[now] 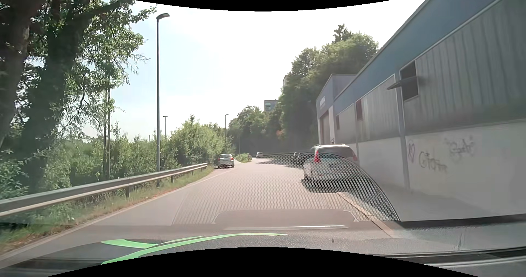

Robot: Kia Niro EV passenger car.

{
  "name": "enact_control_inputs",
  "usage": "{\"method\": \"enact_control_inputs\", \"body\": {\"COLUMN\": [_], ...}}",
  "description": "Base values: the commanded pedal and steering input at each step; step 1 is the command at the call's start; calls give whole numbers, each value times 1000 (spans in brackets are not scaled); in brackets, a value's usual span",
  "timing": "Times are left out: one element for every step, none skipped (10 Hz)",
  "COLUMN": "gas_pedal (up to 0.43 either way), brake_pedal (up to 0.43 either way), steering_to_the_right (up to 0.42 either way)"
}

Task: Follow the waypoints while adhering to traffic rules and regulations

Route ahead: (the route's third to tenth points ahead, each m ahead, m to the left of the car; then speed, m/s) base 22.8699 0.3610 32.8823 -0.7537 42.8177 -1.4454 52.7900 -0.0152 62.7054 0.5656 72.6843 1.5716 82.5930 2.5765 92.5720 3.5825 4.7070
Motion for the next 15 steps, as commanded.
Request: {"method": "enact_control_inputs", "body": {"gas_pedal": [390,390,390,390,390,390,390,390,378,378,370,370,358,358,350], "brake_pedal": [0,0,0,0,0,0,0,0,0,0,0,0,0,0,0], "steering_to_the_right": [-130,-113,-99,-80,-62,-46,-23,-5,8,16,26,33,39,45,49]}}
